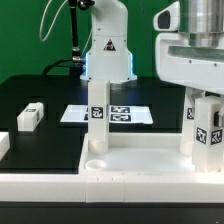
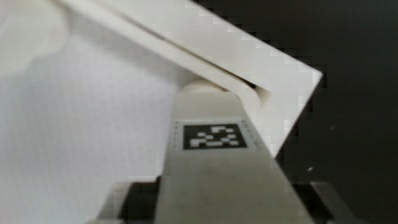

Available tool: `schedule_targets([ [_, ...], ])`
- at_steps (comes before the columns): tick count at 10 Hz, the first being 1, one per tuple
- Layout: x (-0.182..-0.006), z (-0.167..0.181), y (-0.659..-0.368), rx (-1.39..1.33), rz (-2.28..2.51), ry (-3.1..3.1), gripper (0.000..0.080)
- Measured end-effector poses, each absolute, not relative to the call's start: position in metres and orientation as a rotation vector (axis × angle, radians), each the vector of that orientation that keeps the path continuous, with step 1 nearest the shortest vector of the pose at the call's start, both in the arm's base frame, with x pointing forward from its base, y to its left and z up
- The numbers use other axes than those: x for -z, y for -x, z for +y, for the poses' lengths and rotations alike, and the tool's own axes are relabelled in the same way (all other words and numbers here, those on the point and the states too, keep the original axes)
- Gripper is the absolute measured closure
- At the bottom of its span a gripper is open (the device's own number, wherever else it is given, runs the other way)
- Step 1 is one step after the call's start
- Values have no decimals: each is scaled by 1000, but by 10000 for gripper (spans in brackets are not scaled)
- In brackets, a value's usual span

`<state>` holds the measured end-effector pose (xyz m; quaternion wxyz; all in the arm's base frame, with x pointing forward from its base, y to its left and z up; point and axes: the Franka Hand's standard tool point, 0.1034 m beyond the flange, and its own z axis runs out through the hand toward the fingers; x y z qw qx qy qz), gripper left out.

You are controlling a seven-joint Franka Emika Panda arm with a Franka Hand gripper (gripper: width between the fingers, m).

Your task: Assemble desk

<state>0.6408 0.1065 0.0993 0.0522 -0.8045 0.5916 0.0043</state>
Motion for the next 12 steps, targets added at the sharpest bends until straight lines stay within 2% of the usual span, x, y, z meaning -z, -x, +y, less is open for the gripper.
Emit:
schedule_targets([
  [4,-98,112,-645,-57,2472,1736,511],
  [9,-97,106,-645,-60,2509,1704,499],
  [10,-97,106,-645,-59,2508,1705,324],
  [11,-100,104,-647,-51,2472,1748,324],
  [12,-118,94,-646,-36,2402,1811,184],
])
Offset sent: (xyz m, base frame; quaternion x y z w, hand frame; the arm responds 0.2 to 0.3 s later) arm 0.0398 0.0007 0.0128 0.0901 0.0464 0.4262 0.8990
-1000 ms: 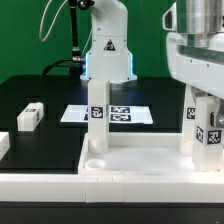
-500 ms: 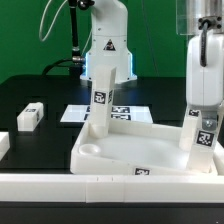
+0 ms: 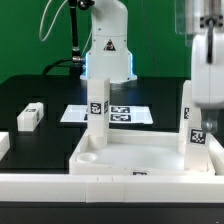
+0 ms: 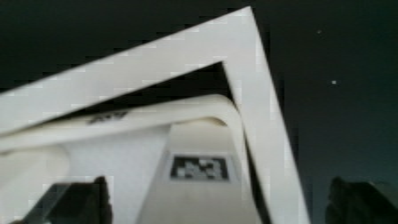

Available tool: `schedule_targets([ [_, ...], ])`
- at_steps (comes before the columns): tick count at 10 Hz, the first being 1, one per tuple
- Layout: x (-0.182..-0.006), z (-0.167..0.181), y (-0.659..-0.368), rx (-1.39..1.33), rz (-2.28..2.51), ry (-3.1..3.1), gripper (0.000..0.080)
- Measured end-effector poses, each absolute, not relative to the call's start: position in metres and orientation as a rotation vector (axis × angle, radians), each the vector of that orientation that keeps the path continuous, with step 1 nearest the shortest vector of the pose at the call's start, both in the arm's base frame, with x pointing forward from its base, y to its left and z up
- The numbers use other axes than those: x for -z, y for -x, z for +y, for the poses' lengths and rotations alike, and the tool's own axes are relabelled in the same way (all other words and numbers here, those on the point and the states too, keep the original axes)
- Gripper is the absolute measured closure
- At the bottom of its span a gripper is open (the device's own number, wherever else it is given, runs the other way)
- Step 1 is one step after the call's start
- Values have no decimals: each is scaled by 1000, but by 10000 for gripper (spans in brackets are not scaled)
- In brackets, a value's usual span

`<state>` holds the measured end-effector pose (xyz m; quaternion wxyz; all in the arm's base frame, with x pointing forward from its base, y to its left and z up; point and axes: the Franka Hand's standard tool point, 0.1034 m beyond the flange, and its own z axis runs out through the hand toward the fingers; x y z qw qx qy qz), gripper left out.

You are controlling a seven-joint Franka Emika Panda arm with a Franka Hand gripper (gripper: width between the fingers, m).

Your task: Assemble desk

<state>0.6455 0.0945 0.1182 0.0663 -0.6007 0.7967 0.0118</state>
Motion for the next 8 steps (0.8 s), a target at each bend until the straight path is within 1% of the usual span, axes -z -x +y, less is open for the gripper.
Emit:
schedule_targets([
  [1,-141,83,-638,-29,2361,1830,160],
  [2,-153,76,-631,-29,2348,1831,160],
  [4,-146,78,-630,-31,2351,1844,152],
  [8,-144,78,-630,-32,2352,1846,151],
])
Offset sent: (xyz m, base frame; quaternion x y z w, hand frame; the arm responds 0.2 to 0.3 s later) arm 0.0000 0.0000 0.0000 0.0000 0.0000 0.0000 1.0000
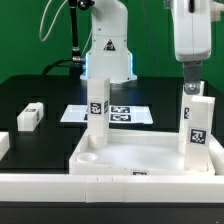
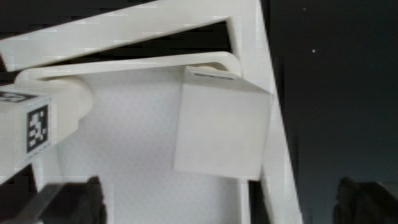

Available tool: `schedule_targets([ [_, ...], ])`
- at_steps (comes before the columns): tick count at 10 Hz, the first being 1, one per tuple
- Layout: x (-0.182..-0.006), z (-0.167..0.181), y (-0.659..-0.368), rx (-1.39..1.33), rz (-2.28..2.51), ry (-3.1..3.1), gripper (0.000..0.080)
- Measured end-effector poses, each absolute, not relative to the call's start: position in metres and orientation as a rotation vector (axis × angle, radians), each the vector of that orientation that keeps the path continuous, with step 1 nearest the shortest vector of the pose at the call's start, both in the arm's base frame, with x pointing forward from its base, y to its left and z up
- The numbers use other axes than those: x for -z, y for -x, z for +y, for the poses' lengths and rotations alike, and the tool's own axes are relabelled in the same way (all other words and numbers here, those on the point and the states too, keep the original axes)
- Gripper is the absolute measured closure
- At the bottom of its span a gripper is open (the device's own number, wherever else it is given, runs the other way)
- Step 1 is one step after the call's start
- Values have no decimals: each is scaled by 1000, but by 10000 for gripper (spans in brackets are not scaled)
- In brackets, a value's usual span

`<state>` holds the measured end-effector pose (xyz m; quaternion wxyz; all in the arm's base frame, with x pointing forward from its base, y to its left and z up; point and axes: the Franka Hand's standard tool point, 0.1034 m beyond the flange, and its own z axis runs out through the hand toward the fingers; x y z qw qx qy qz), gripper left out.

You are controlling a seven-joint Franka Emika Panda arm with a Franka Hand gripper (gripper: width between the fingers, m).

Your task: Assemble desk

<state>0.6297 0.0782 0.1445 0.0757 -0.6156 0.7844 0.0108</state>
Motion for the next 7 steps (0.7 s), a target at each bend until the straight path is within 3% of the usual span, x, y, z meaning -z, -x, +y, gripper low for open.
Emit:
schedule_targets([
  [2,-146,70,-624,0,2251,1943,151],
  [5,-165,4,-569,59,1886,2257,151],
  [7,-181,-43,-559,104,1654,2419,151],
])
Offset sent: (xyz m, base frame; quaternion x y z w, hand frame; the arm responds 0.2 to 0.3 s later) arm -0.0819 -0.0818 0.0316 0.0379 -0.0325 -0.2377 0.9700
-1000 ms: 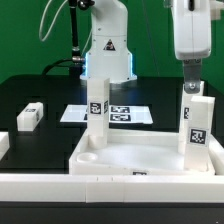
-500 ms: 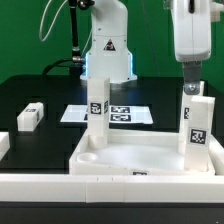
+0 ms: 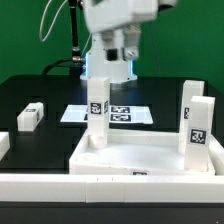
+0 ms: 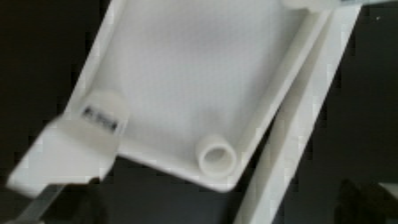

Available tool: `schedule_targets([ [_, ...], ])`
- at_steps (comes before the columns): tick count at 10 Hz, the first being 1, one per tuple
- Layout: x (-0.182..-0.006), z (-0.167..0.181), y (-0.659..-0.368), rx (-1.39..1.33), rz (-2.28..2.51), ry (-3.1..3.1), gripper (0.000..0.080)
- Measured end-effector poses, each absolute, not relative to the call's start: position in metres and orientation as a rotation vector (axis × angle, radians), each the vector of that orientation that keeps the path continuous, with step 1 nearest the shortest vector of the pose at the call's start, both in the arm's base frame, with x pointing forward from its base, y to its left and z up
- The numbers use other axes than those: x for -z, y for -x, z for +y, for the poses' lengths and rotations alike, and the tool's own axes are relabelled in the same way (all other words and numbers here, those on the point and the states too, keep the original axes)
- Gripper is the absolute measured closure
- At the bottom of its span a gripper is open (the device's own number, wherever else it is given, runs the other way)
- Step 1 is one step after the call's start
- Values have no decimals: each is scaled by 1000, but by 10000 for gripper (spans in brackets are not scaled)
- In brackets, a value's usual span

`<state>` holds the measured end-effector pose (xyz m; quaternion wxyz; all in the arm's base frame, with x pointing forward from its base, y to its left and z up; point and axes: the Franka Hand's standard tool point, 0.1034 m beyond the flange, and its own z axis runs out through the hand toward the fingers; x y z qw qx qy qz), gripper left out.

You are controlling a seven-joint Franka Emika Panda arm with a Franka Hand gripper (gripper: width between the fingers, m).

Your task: Assemble desk

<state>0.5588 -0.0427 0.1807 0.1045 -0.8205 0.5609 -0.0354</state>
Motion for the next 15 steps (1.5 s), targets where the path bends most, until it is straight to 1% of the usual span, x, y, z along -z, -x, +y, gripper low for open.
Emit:
schedule_targets([
  [4,-178,-43,-559,146,1315,2636,151],
  [5,-176,-47,-557,154,1213,2690,151],
  [6,-164,-63,-549,156,1017,2780,151],
  [7,-148,-85,-534,139,818,2868,151],
  [8,-127,-108,-515,94,687,2921,151],
  [9,-112,-123,-503,54,672,2940,151],
  [10,-102,-142,-493,47,479,2994,151],
  [11,-101,-159,-490,52,431,3006,151],
  [14,-99,-154,-488,15,432,2988,151],
  [15,-94,-157,-483,-37,365,2985,151],
])
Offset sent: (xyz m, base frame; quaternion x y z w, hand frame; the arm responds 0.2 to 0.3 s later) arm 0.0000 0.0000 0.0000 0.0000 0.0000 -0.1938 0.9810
